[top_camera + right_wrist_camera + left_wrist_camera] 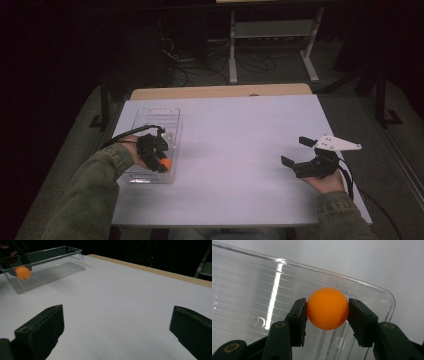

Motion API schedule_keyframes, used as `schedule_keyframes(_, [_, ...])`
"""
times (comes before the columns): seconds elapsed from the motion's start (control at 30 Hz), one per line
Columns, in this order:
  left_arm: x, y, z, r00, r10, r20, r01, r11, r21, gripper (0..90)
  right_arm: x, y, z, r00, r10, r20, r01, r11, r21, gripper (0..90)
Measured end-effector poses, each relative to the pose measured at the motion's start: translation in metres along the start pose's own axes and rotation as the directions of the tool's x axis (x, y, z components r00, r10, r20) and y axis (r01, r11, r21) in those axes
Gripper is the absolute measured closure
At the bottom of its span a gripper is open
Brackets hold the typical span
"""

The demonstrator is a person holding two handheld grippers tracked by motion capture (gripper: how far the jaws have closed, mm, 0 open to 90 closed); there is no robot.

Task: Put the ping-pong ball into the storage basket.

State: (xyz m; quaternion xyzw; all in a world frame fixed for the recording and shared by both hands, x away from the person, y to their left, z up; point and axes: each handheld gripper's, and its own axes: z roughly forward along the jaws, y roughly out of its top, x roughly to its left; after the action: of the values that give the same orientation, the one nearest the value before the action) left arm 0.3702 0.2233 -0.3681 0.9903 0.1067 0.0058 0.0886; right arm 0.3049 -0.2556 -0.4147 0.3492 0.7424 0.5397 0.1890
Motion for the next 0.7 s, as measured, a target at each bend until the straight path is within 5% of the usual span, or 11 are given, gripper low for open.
schedule_keyframes(0.4, [0.0000, 0.0004, 0.0005, 0.9996, -0.022, 0.015, 0.022, 0.9998, 0.005, 43.6, -0.0001, -0.0001, 0.0005, 1.0000, -0.003, -0.002, 0.003, 1.000, 0.003, 0.0])
schedule_keyframes(0.7, [0.0010, -0.0048, -0.0068, 0.9987, -0.047, -0.020, 0.047, 0.9989, -0.009, 36.9, 0.0002, 0.0000, 0.0006, 1.0000, -0.003, -0.002, 0.003, 1.000, 0.003, 0.0])
